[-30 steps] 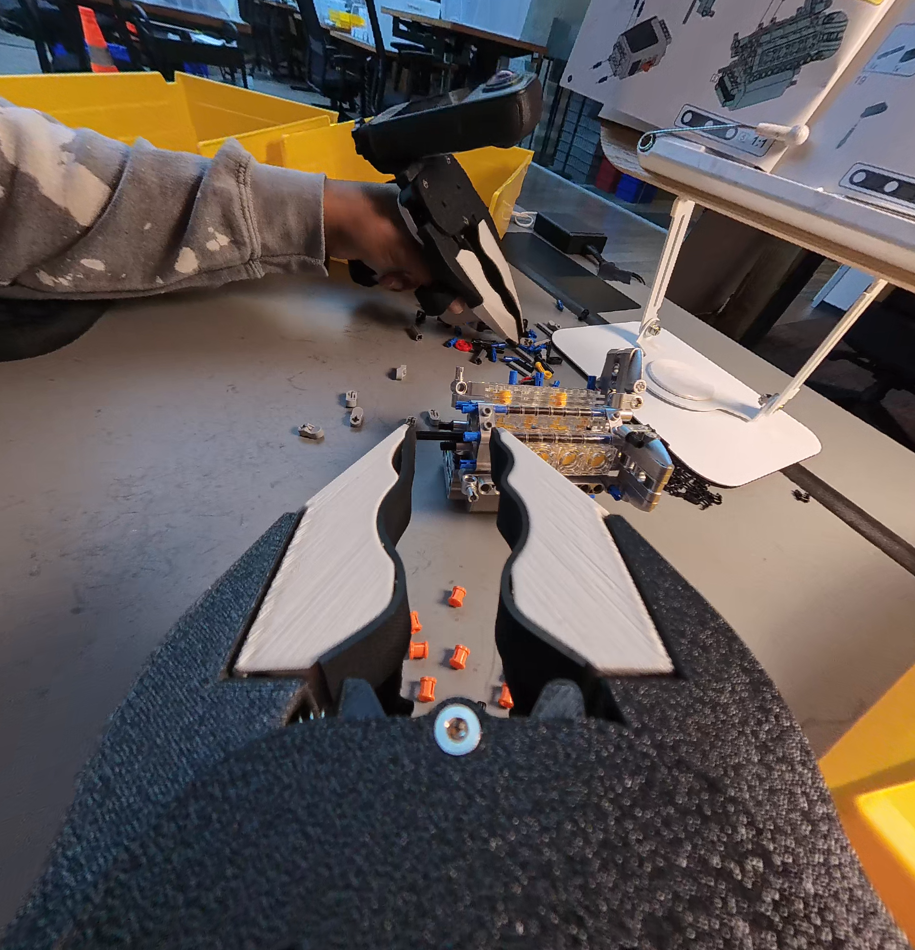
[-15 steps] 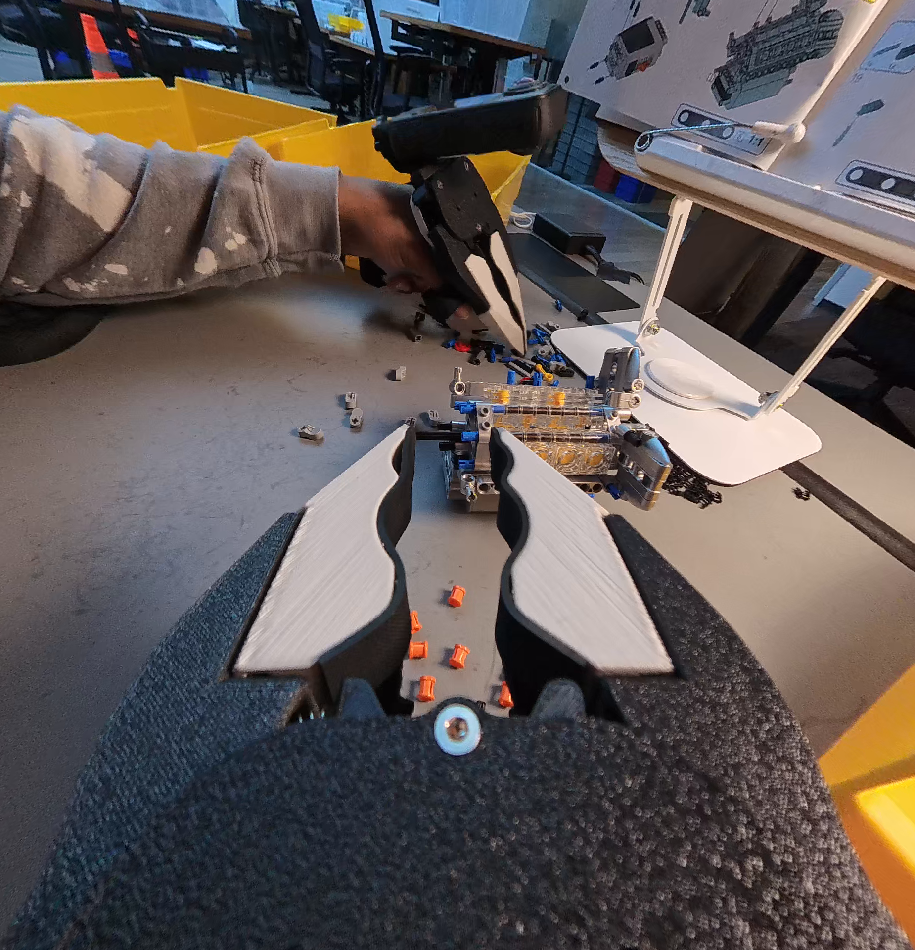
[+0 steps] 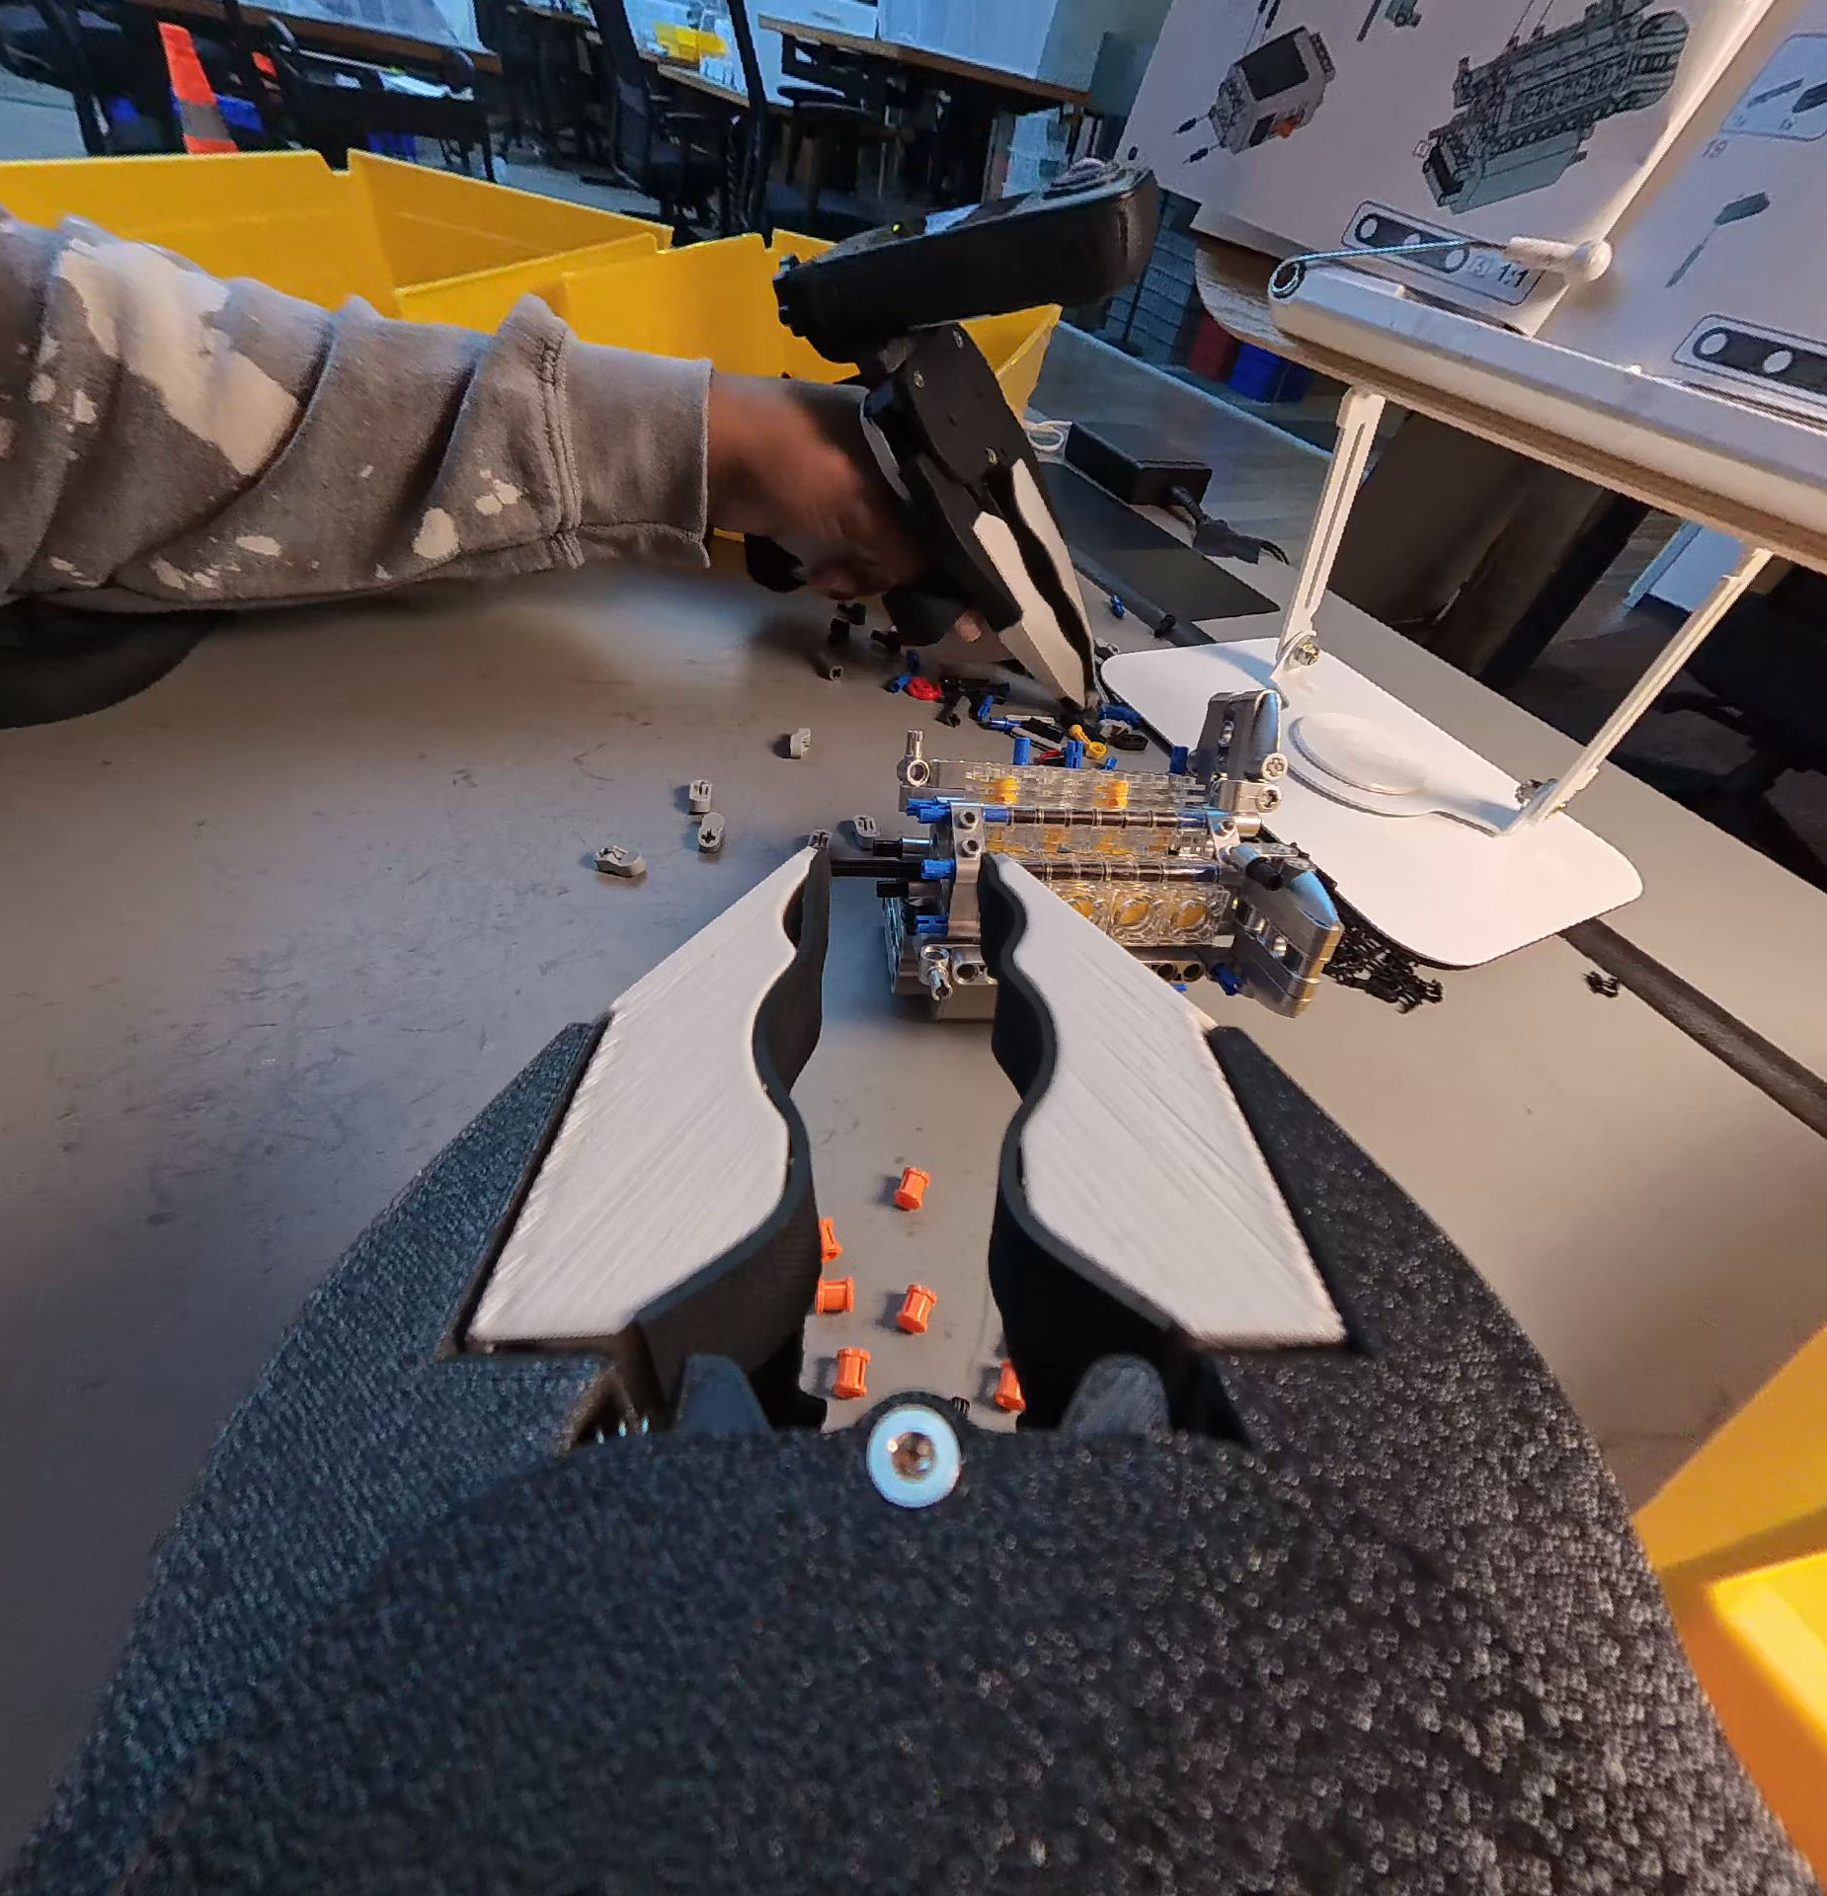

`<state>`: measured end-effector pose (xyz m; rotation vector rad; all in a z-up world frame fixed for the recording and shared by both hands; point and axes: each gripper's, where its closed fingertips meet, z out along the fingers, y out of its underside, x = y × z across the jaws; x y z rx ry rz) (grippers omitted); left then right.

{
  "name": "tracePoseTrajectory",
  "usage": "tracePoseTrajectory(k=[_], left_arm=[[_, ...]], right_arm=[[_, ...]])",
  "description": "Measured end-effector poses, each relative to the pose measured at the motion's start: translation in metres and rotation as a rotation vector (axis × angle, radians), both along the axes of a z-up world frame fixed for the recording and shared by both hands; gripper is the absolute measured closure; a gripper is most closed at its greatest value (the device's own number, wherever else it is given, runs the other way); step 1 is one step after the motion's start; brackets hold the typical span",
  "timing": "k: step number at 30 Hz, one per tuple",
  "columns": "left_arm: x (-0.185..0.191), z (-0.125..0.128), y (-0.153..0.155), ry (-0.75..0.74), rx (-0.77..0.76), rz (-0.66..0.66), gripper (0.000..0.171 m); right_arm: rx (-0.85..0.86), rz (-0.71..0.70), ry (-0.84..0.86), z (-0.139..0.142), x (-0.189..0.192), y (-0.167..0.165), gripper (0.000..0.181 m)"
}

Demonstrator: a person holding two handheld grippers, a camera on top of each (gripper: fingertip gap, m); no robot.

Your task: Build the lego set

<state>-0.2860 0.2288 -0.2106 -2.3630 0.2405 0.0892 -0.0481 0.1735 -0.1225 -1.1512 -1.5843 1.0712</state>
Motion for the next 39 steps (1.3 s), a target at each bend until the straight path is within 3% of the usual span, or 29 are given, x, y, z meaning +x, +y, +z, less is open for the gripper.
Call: tracePoseTrajectory(k=[6,10,14,16,19,22,26,29,32,35,39], left_arm=[[0.002,-0.001,0.007,-0.041,0.001,-0.006,0.163],[0.001,0.000,0.003,0.010,-0.013,-0.017,0.165],[0.007,0.016,-0.009,0.060,0.035,-0.052,0.166],[0.032,0.032,-0.024,0.013,0.064,-0.136,0.166],[0.106,0.041,-0.071,-0.141,0.004,-0.400,0.166],[0.156,0.023,-0.115,-0.112,-0.070,-0.545,0.166],[0.176,0.005,-0.136,-0.099,-0.118,-0.583,0.165],[0.165,0.027,-0.119,-0.138,-0.034,-0.532,0.160],[0.114,0.052,-0.072,-0.154,0.097,-0.296,0.159],[0.046,0.040,-0.033,-0.096,0.100,-0.043,0.159],[0.019,0.019,-0.004,-0.135,0.075,0.046,0.159]], right_arm=[[-0.001,0.001,-0.002,0.000,0.000,0.000,0.153],[-0.005,-0.002,0.002,0.000,0.000,0.001,0.153],[0.002,-0.006,0.001,0.000,0.000,0.002,0.153],[0.003,-0.008,0.002,0.000,0.000,0.002,0.153],[0.009,-0.010,0.002,0.000,0.000,0.003,0.153],[0.010,-0.006,0.002,0.000,0.000,0.001,0.153],[0.016,0.001,-0.002,-0.001,-0.002,-0.002,0.153],[0.017,-0.001,0.001,0.000,-0.001,-0.002,0.154],[0.017,-0.001,0.004,0.001,-0.001,-0.002,0.154],[0.033,-0.004,0.001,0.000,-0.001,-0.002,0.154],[0.046,-0.011,0.000,0.000,0.000,0.000,0.154]])
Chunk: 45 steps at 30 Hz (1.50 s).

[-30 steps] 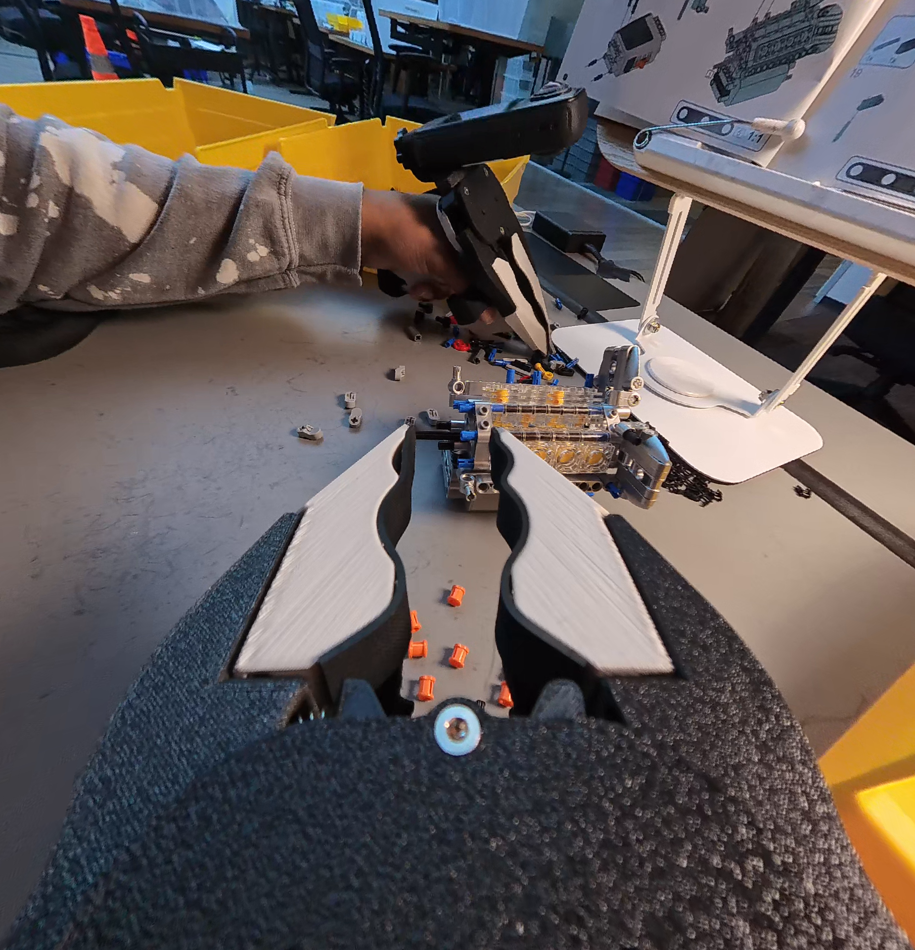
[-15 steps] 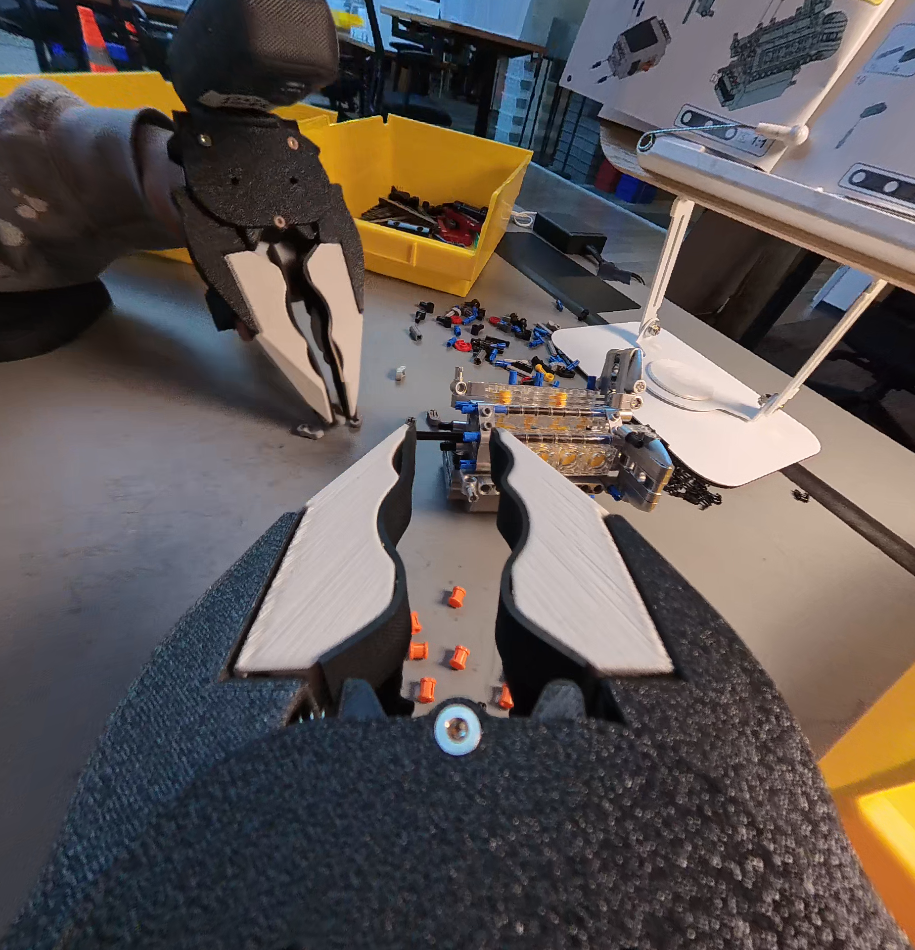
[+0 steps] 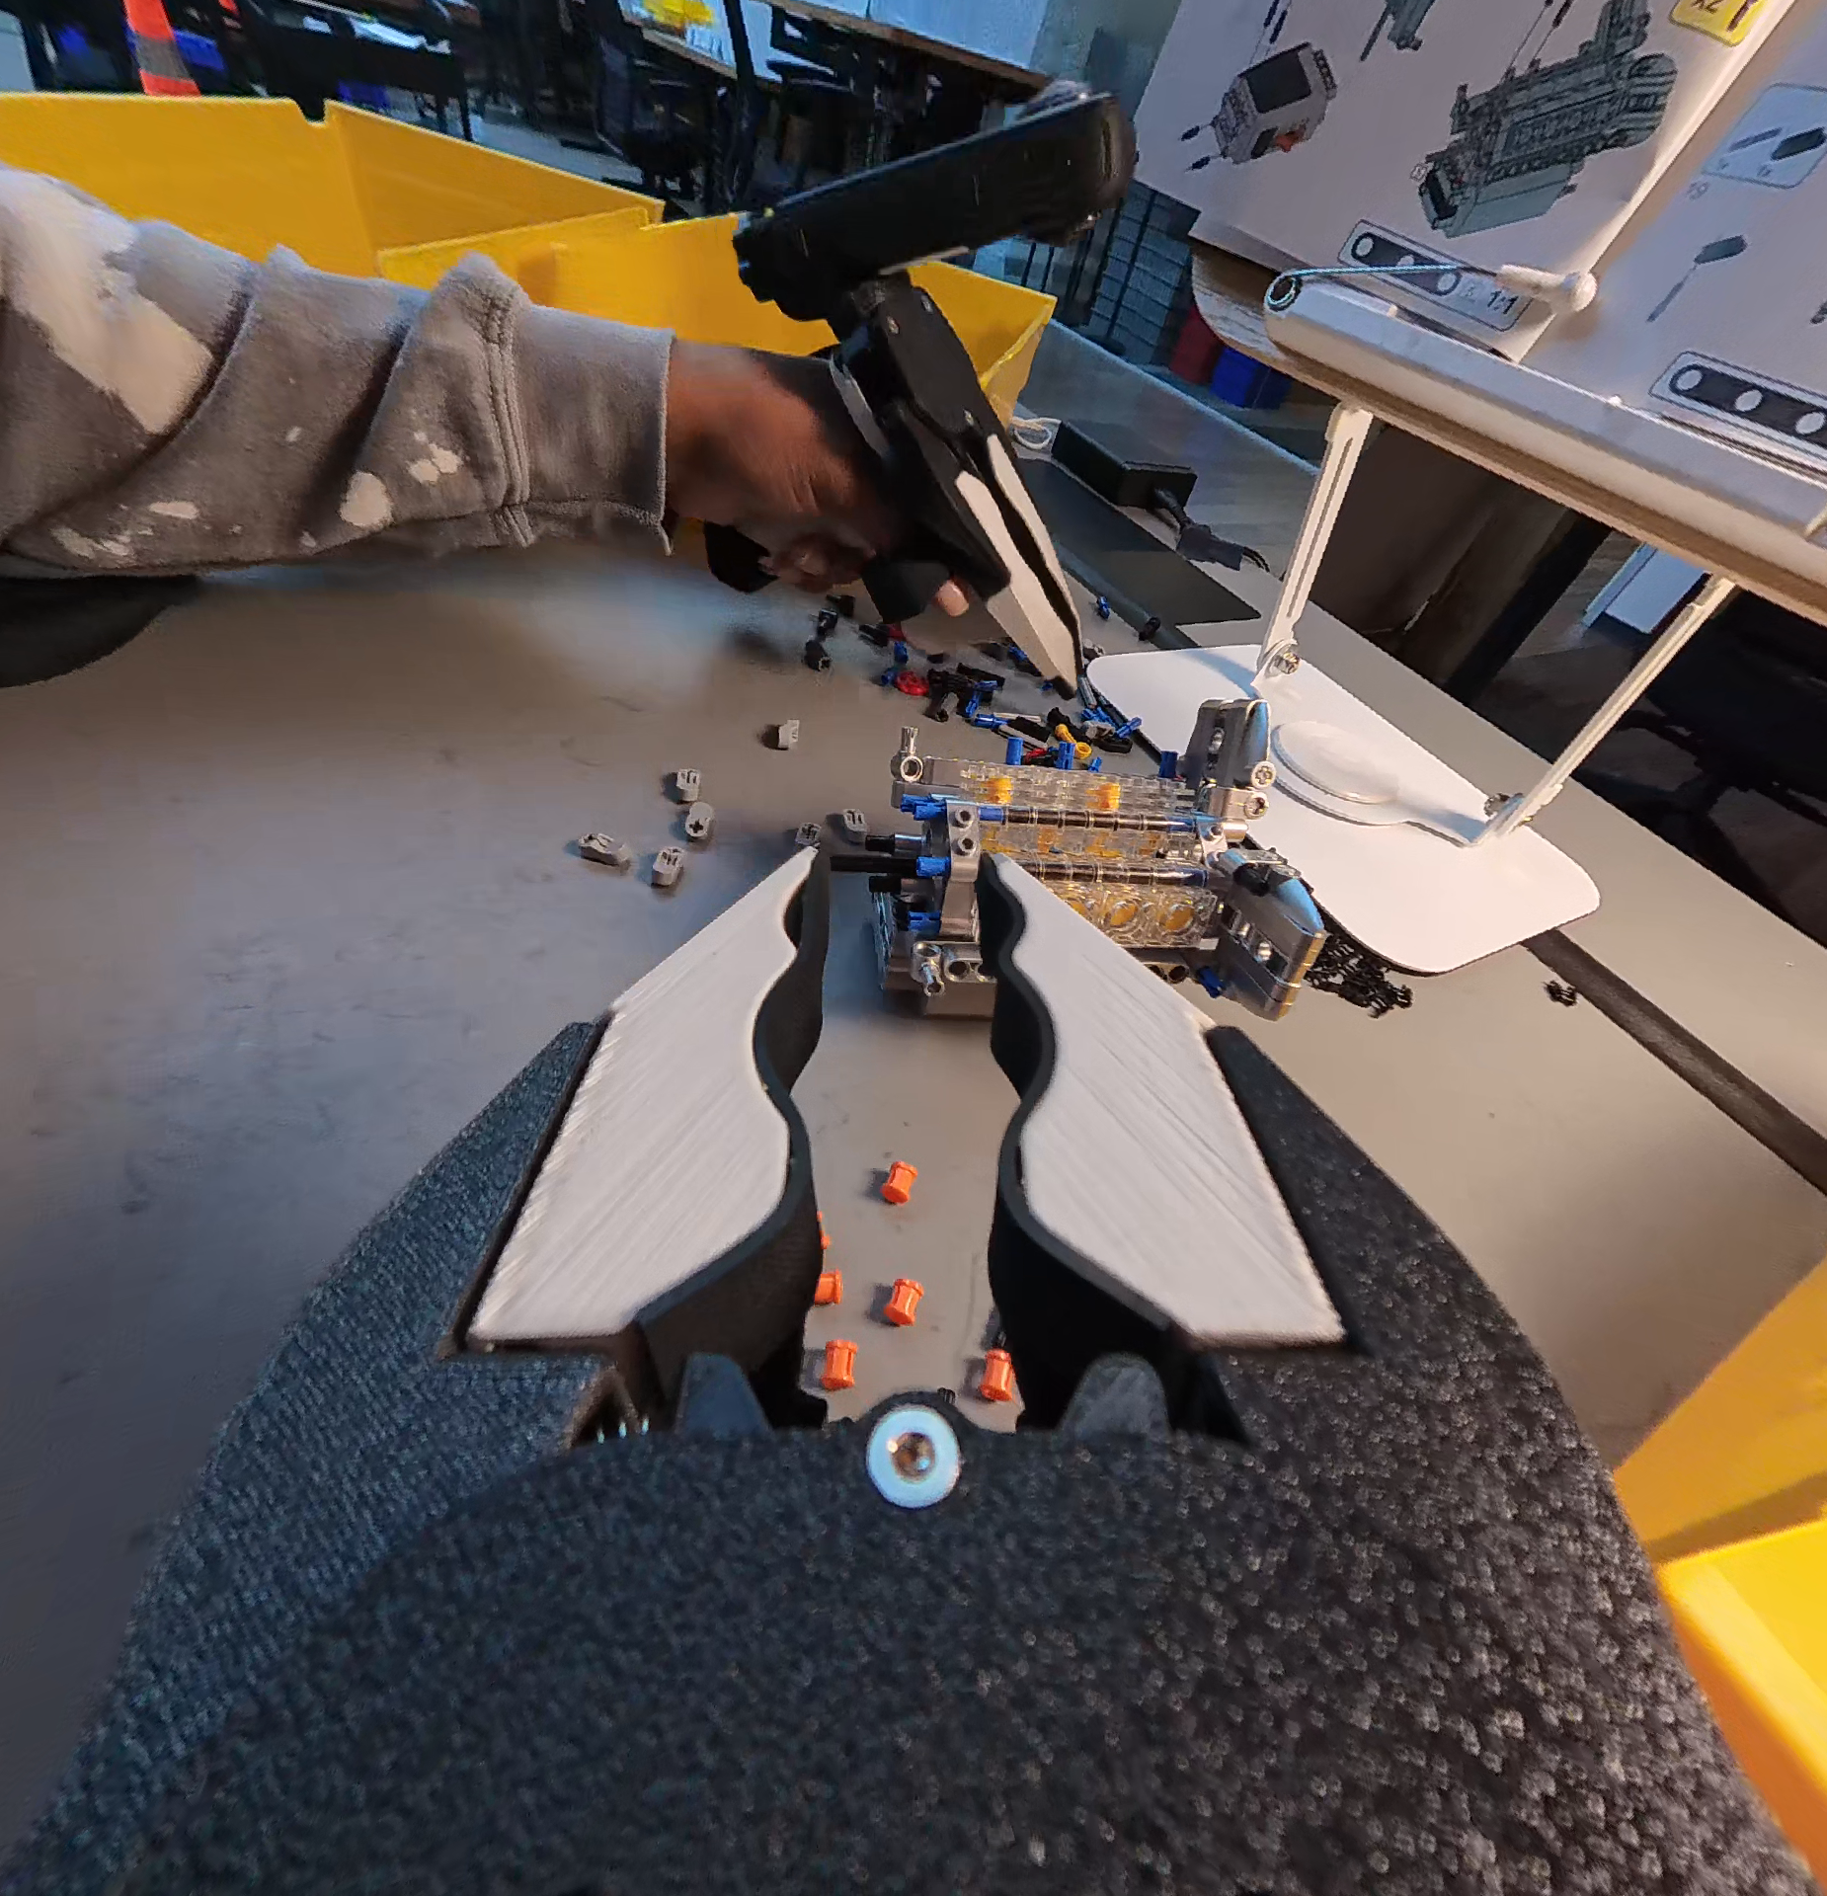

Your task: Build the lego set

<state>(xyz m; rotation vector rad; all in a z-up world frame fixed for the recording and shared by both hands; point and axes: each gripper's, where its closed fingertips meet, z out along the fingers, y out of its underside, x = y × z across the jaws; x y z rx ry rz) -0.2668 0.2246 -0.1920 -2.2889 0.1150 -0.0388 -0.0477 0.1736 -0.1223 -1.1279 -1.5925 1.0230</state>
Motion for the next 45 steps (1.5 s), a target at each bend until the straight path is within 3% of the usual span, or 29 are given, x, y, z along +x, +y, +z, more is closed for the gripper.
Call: tracePoseTrajectory(k=[13,23,27,36,45], left_arm=[[0.003,-0.015,0.016,0.060,-0.062,-0.029,0.165],[0.015,-0.013,0.010,-0.046,-0.120,-0.090,0.157],[0.009,-0.009,0.015,-0.098,-0.083,-0.044,0.157],[0.007,-0.020,0.023,0.008,-0.110,-0.016,0.162],[0.005,-0.010,0.012,0.090,-0.080,-0.080,0.167]], right_arm=[[-0.014,0.008,-0.012,-0.003,-0.001,-0.001,0.154],[-0.013,0.006,-0.011,-0.003,-0.001,0.000,0.153],[-0.008,0.008,-0.016,-0.004,-0.001,-0.001,0.153],[-0.010,0.007,-0.015,-0.004,-0.001,-0.001,0.154],[-0.010,0.002,-0.013,-0.003,-0.001,0.001,0.153]])
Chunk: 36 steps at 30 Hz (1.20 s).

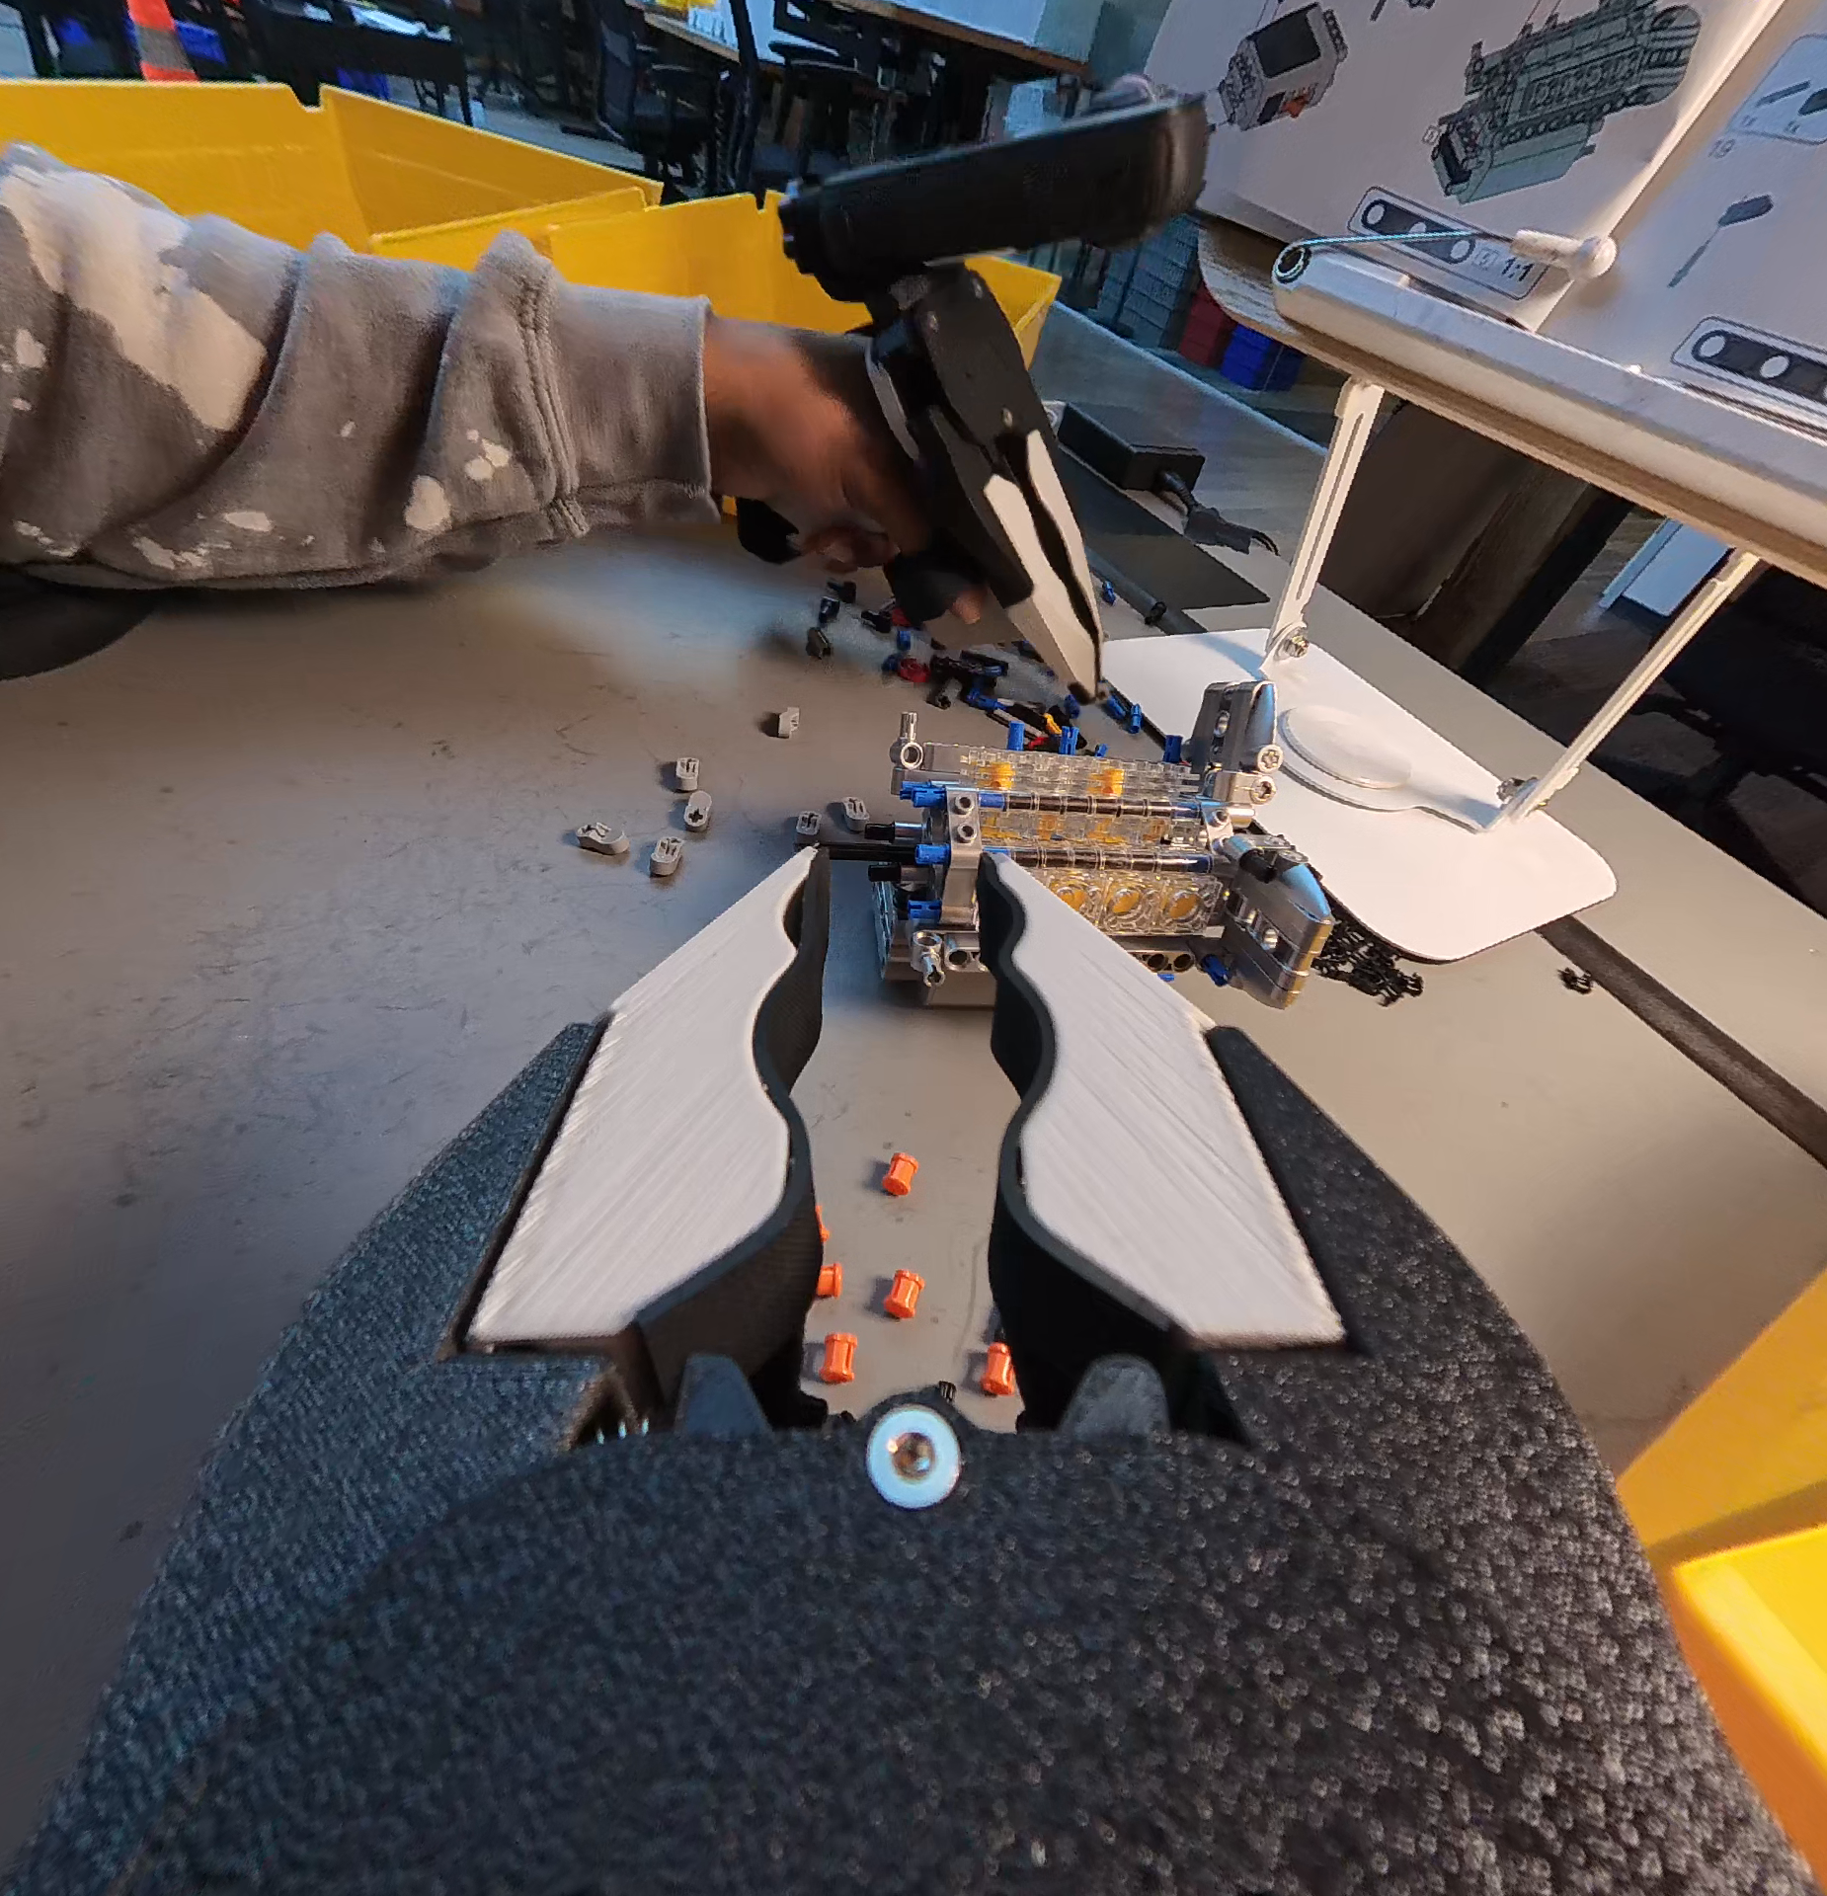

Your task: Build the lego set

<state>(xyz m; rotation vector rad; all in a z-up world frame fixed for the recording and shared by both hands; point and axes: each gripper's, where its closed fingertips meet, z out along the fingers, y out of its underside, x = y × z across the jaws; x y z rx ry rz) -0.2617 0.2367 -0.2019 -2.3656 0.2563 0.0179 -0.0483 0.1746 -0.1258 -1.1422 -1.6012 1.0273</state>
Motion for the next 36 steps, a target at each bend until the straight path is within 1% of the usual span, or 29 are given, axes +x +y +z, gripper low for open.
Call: tracePoseTrajectory(k=[2,5,6,7,9,11,13,15,19,22,24,25,26,28,30,33,35,36], left_arm=[[0.012,0.013,-0.016,0.004,0.017,-0.072,0.167],[0.043,0.024,-0.054,-0.010,-0.001,-0.199,0.167],[0.053,0.023,-0.067,-0.014,-0.016,-0.228,0.167],[0.056,0.020,-0.079,0.000,-0.030,-0.230,0.167],[0.053,0.006,-0.097,0.044,-0.056,-0.205,0.167],[0.046,-0.008,-0.108,0.046,-0.076,-0.176,0.167],[0.049,-0.010,-0.112,-0.009,-0.073,-0.177,0.167],[0.054,-0.011,-0.116,-0.029,-0.093,-0.210,0.167],[0.084,-0.011,-0.128,-0.092,-0.113,-0.350,0.167],[0.115,-0.010,-0.141,-0.124,-0.111,-0.494,0.167],[0.125,-0.009,-0.143,-0.111,-0.092,-0.538,0.161],[0.126,-0.007,-0.141,-0.121,-0.076,-0.541,0.157],[0.123,-0.002,-0.136,-0.139,-0.043,-0.522,0.156],[0.109,0.009,-0.117,-0.160,0.043,-0.431,0.155],[0.097,0.011,-0.101,-0.149,0.082,-0.359,0.149],[0.102,0.002,-0.089,-0.125,0.059,-0.382,0.143],[0.111,-0.004,-0.088,-0.121,0.029,-0.427,0.143],[0.116,-0.005,-0.089,-0.130,0.015,-0.453,0.148]], right_arm=[[0.001,-0.003,0.001,0.000,0.000,0.001,0.153],[-0.002,-0.004,0.002,0.000,0.000,0.001,0.153],[-0.002,-0.003,0.001,0.000,0.000,0.001,0.153],[0.000,-0.003,0.000,0.000,0.000,0.001,0.153],[0.002,0.001,-0.002,-0.001,-0.001,0.000,0.153],[0.007,0.003,-0.008,-0.002,-0.001,-0.001,0.153],[0.013,0.003,-0.007,-0.002,-0.001,-0.002,0.153],[0.013,0.000,-0.004,-0.001,-0.001,-0.001,0.154],[0.012,-0.004,-0.004,-0.001,0.000,0.000,0.154],[0.020,0.002,-0.007,-0.002,0.000,-0.001,0.154],[0.026,0.004,-0.012,-0.003,-0.001,-0.002,0.153],[0.028,0.005,-0.012,-0.003,-0.001,-0.003,0.153],[0.026,0.007,-0.011,-0.003,-0.001,-0.003,0.153],[0.025,0.010,-0.012,-0.003,-0.001,-0.004,0.153],[0.029,0.012,-0.017,-0.004,-0.002,-0.005,0.153],[0.035,0.013,-0.018,-0.004,-0.002,-0.005,0.154],[0.036,0.014,-0.018,-0.004,-0.002,-0.006,0.154],[0.036,0.015,-0.018,-0.004,-0.002,-0.006,0.154]])
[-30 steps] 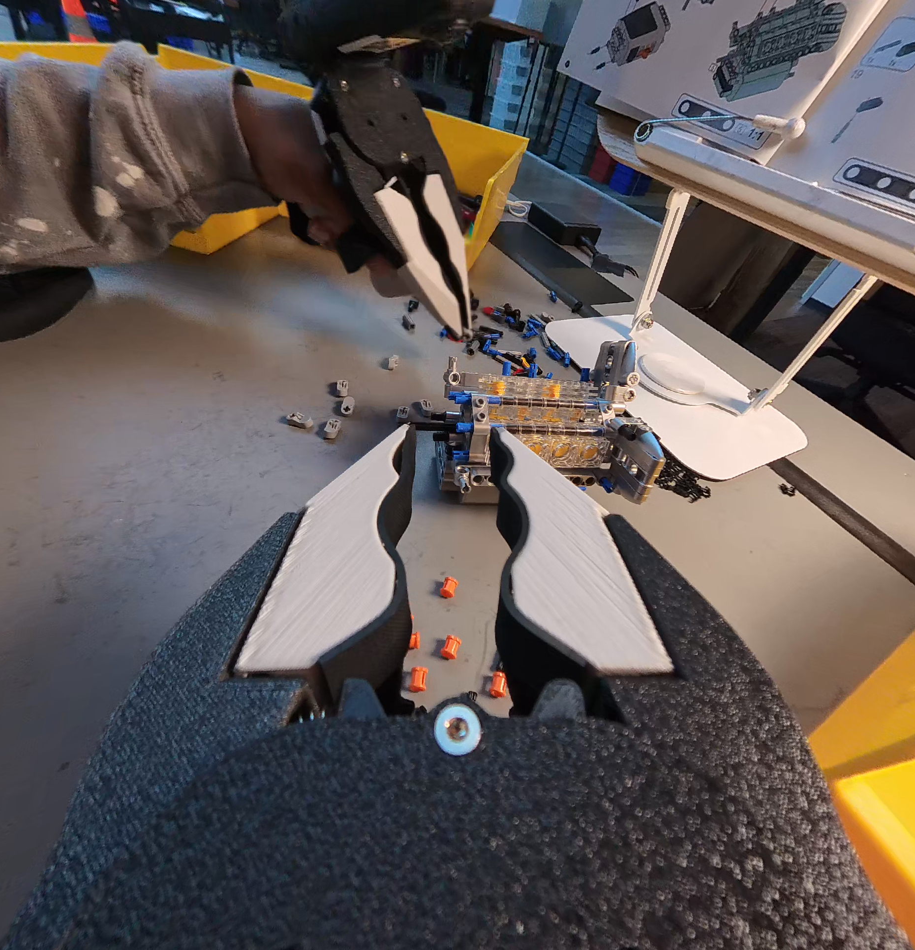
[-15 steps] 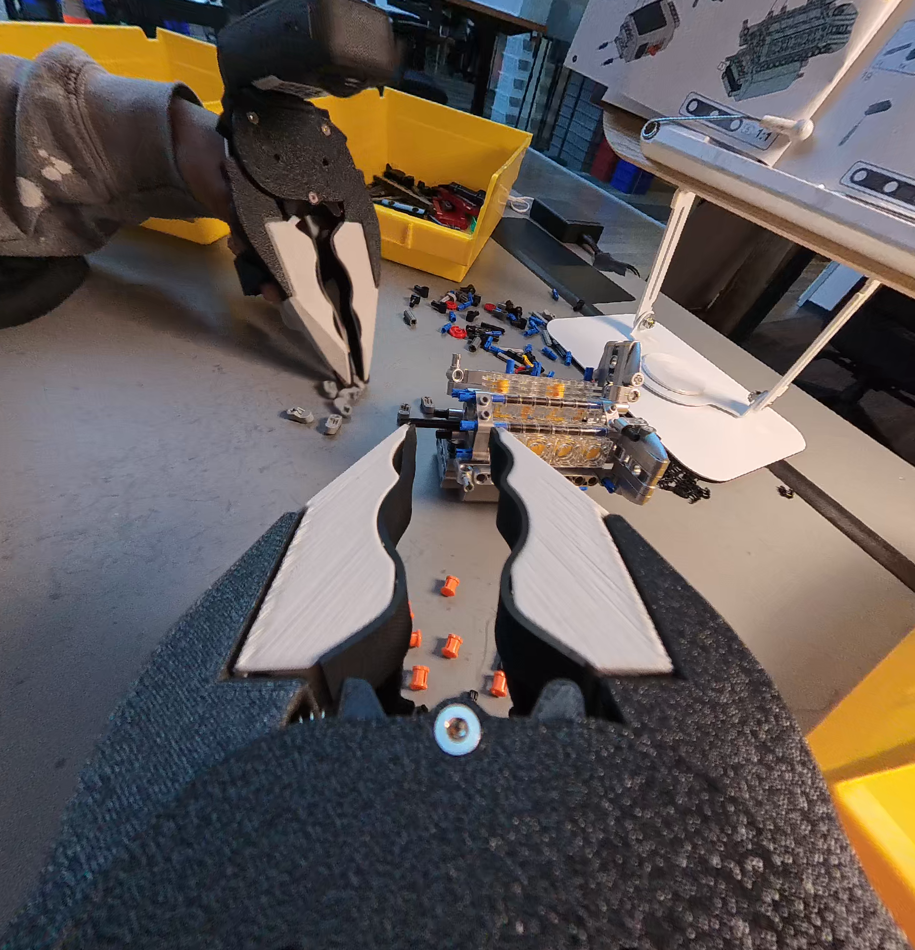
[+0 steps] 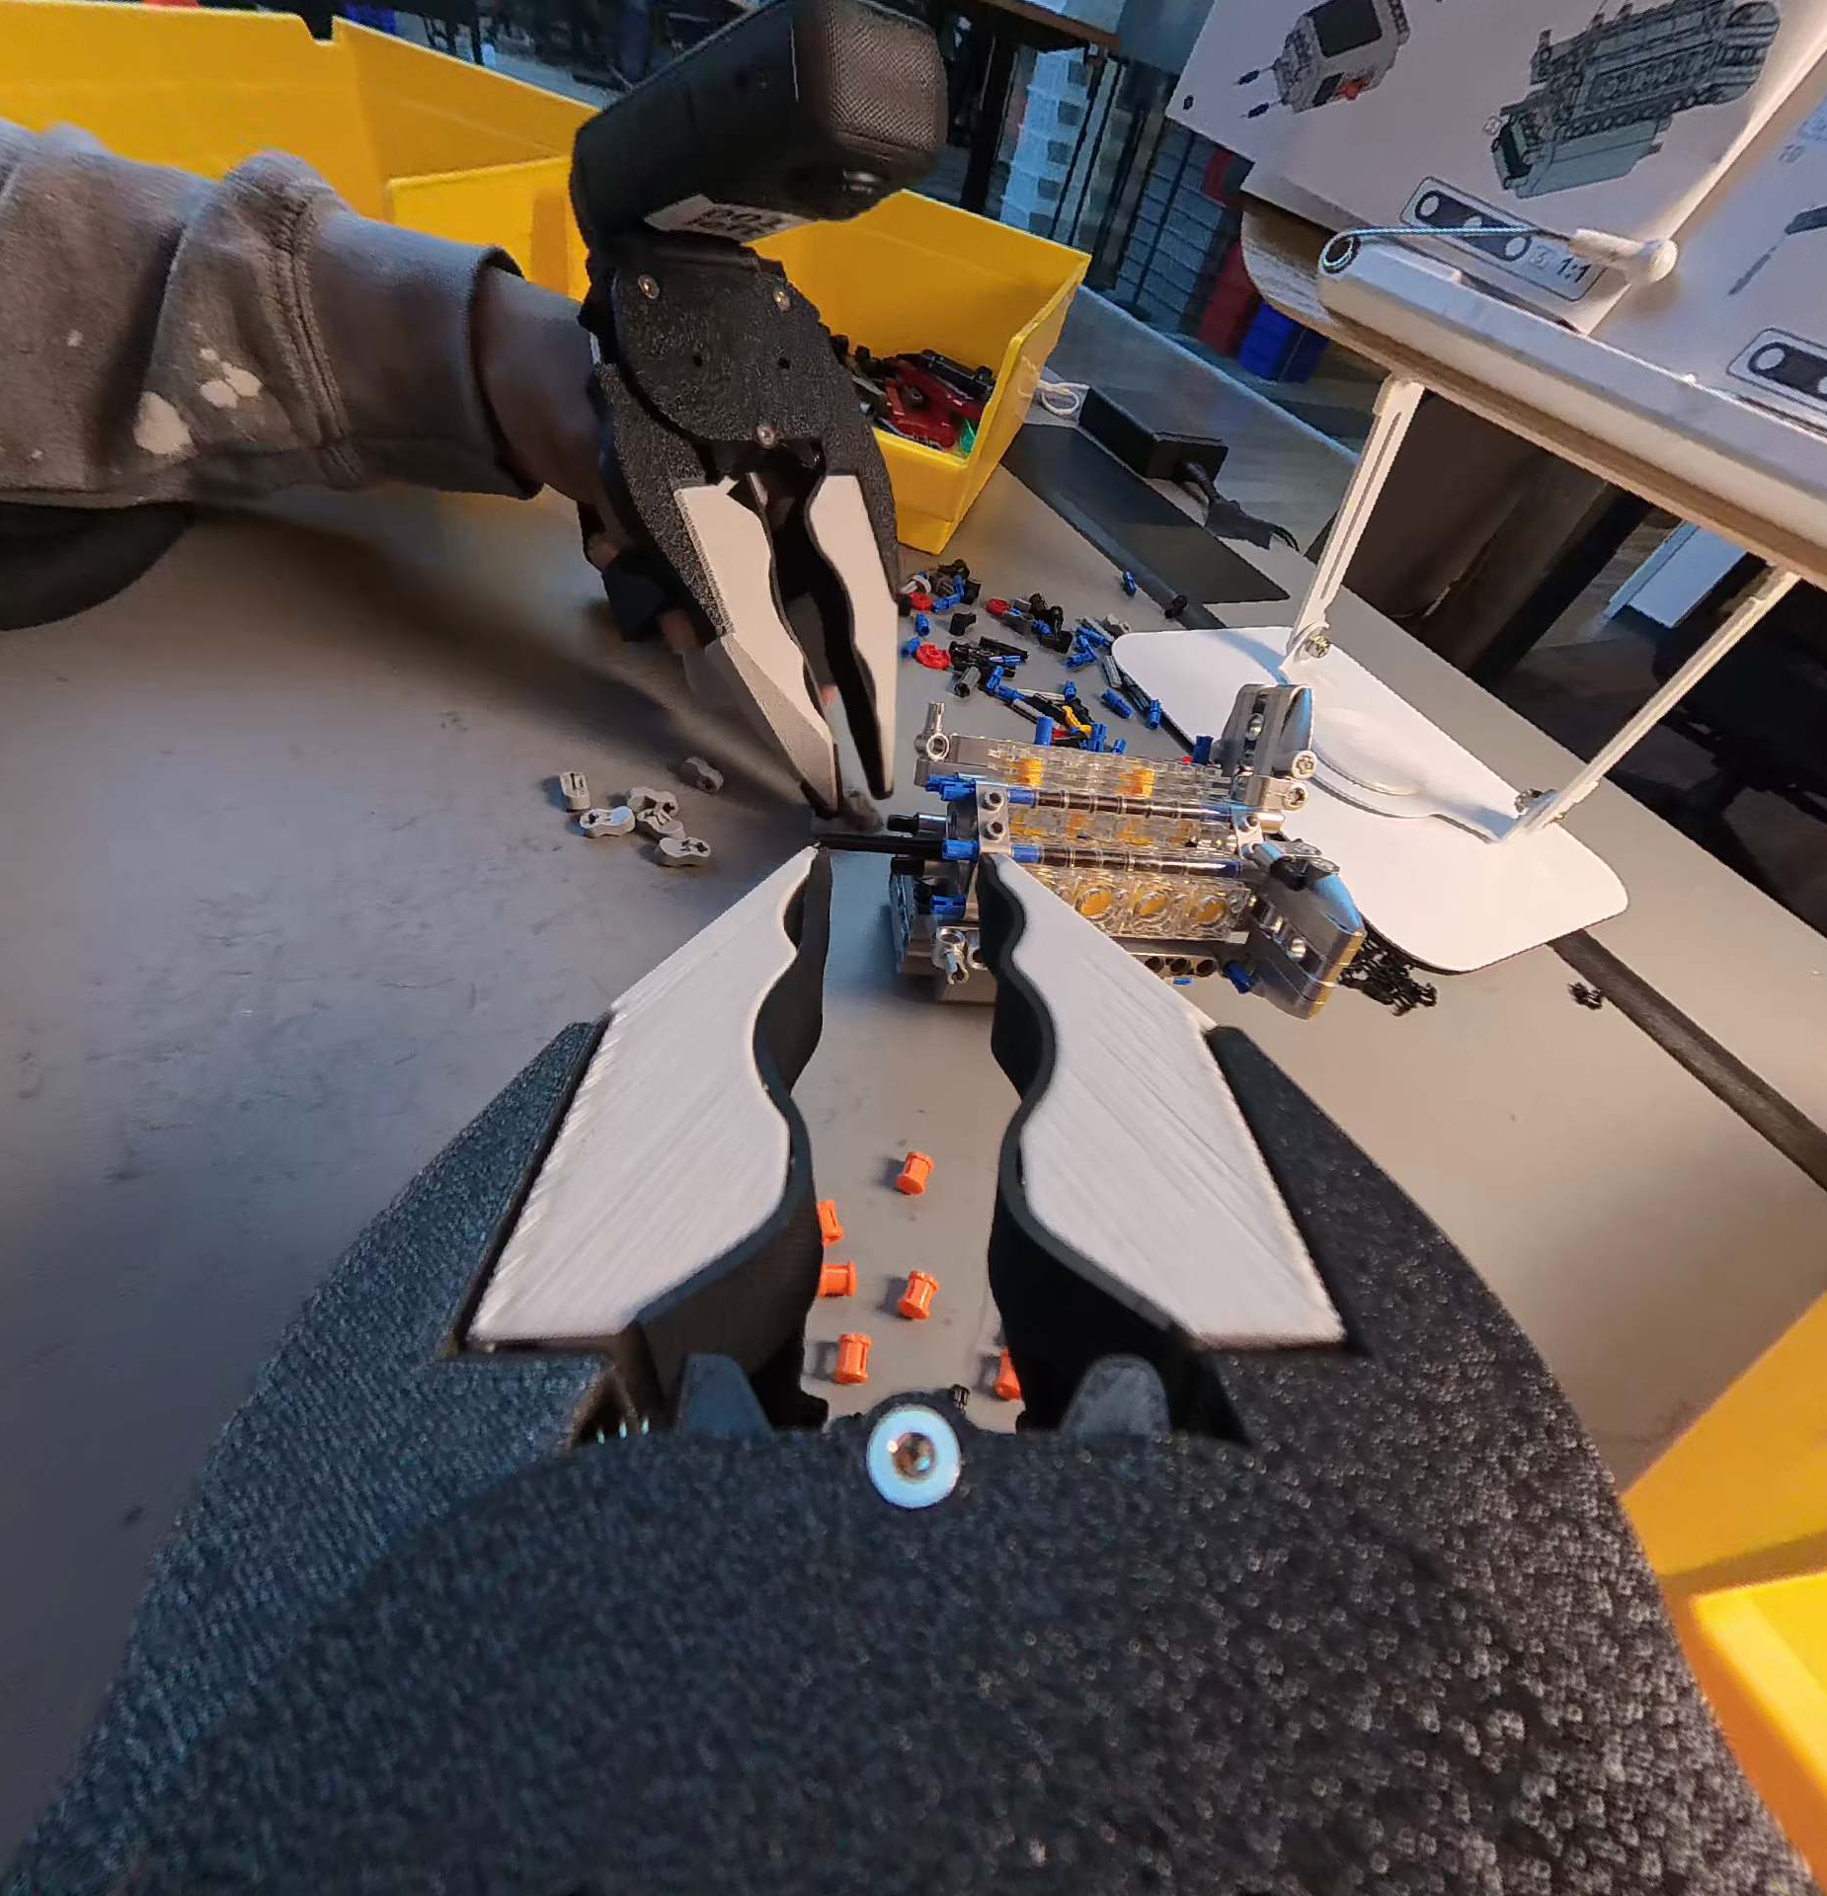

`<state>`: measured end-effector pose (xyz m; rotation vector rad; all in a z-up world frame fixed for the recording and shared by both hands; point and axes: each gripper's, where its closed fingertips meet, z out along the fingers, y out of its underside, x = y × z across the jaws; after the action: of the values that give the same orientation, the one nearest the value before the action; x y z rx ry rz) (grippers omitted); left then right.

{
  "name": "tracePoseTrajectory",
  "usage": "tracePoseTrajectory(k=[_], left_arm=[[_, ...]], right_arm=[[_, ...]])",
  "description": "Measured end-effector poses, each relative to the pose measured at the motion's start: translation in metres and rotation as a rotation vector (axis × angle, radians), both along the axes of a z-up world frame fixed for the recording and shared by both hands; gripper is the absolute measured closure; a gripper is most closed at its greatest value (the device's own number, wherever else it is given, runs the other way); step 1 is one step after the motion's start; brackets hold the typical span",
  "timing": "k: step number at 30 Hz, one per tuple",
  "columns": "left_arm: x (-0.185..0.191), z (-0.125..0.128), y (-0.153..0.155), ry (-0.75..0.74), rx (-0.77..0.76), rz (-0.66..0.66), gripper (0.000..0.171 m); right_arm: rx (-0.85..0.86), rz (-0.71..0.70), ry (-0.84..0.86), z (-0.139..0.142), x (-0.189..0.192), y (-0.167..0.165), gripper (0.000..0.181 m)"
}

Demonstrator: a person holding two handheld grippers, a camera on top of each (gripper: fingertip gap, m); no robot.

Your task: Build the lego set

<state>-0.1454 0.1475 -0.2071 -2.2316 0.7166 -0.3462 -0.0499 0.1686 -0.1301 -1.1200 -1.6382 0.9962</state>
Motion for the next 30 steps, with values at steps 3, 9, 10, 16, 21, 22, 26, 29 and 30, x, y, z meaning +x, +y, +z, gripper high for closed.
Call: tracePoseTrajectory(k=[3,9,10,16,21,22,26,29,30], left_arm=[[0.011,-0.001,-0.009,-0.024,-0.037,-0.051,0.166],[0.033,-0.001,-0.040,-0.060,-0.070,-0.137,0.169],[0.033,0.000,-0.042,-0.055,-0.061,-0.134,0.167],[0.016,0.023,-0.044,-0.087,0.072,0.052,0.153],[-0.004,0.014,-0.067,-0.023,0.105,0.166,0.150],[-0.004,0.010,-0.072,-0.017,0.084,0.157,0.147],[0.002,0.002,-0.081,0.012,0.041,0.084,0.135],[0.007,0.001,-0.079,-0.008,0.033,0.057,0.136],[0.009,0.002,-0.077,-0.011,0.034,0.047,0.135]], right_arm=[[0.007,0.002,-0.002,0.000,0.000,-0.001,0.154],[0.030,0.009,-0.010,-0.002,0.000,-0.004,0.154],[0.035,0.008,-0.010,-0.002,0.000,-0.004,0.154],[0.055,0.000,-0.015,-0.004,0.001,-0.003,0.154],[0.065,0.012,-0.031,-0.008,0.000,-0.006,0.154],[0.070,0.015,-0.035,-0.009,-0.001,-0.007,0.154],[0.084,0.023,-0.046,-0.011,-0.001,-0.010,0.154],[0.082,0.057,-0.061,-0.012,-0.003,-0.021,0.154],[0.076,0.087,-0.078,-0.014,-0.003,-0.029,0.153]])
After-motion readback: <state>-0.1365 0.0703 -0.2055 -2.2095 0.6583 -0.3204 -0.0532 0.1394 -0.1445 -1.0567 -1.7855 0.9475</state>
